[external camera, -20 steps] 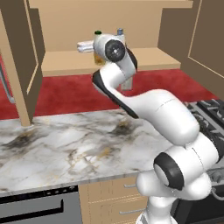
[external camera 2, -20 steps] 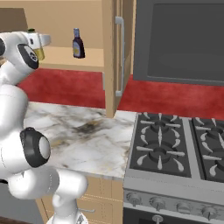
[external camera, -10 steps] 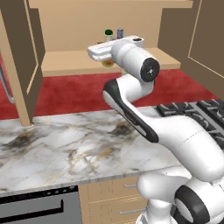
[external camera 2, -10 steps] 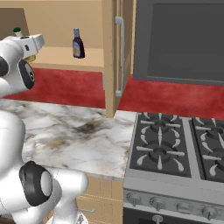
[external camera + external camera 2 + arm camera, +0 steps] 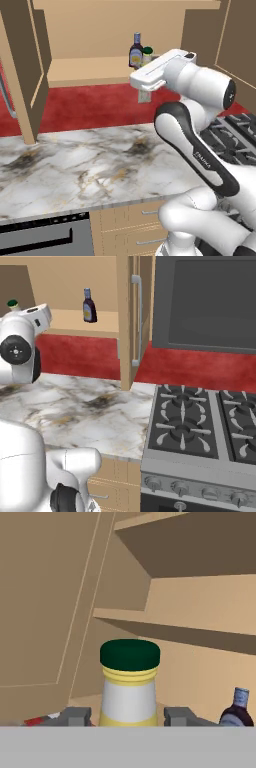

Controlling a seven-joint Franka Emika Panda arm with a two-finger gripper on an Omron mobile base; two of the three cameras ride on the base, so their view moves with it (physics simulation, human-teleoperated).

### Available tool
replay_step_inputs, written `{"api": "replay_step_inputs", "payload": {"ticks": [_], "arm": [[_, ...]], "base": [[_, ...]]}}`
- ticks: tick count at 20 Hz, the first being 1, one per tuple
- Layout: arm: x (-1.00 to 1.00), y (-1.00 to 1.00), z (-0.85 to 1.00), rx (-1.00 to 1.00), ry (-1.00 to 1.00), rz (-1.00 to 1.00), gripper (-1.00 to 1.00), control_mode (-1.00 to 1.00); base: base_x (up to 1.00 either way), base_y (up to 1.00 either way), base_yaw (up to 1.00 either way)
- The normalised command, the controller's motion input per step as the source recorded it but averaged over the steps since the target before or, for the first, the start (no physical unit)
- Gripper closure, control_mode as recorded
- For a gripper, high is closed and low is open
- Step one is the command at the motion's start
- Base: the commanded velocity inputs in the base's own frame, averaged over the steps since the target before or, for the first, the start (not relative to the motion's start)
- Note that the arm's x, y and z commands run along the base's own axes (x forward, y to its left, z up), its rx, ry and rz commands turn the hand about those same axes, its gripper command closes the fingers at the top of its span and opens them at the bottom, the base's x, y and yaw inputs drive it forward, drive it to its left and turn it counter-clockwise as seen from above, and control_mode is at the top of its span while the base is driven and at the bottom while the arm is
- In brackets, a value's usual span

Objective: Move the condiment bottle and mustard from the cabinet to the dining counter.

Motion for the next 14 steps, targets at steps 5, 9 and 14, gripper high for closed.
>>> {"api": "replay_step_inputs", "payload": {"ticks": [5,9,14], "arm": [[-0.94,-0.29,0.00,-0.09,0.00,0.03,1.00,-1.00],[-0.57,-0.21,0.00,-0.06,0.00,0.00,1.00,-1.00],[-0.33,-0.19,-0.08,-0.05,0.00,0.00,1.00,-1.00]], "base": [[0.00,0.00,0.00],[0.00,0.00,0.00],[0.00,0.00,0.00]]}}
